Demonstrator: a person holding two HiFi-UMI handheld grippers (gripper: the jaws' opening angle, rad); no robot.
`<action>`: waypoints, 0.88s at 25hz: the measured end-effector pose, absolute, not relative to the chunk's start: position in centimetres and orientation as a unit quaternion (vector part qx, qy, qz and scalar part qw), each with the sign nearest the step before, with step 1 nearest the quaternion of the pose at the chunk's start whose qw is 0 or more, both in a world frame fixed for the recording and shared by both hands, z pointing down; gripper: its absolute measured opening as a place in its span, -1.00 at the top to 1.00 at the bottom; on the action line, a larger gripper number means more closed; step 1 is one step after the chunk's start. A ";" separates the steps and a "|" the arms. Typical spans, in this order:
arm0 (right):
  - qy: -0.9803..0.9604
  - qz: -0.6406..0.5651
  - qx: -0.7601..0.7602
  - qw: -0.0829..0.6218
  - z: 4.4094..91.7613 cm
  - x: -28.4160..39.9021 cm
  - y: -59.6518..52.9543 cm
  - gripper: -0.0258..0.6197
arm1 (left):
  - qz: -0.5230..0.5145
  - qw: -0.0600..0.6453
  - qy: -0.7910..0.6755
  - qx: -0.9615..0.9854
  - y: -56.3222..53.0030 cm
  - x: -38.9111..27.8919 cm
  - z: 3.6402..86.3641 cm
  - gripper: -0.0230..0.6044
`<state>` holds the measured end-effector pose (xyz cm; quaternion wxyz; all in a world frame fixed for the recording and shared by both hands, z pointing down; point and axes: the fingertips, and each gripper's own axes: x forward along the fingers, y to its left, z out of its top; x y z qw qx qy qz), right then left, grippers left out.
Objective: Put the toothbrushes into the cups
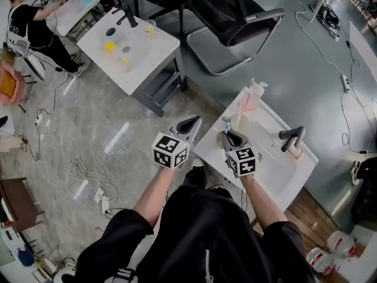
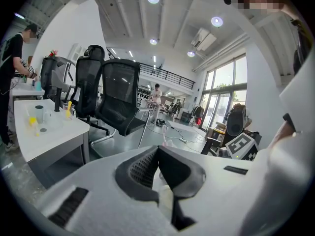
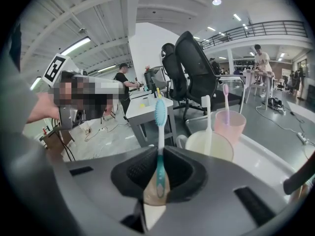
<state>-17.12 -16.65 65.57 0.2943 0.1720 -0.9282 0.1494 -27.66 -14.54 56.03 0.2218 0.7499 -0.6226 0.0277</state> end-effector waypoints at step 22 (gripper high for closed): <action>-0.930 0.157 0.178 0.280 64.5 -16.2 -16.7 0.68 | 0.031 0.212 -0.620 0.755 -14.2 -26.5 54.9 0.92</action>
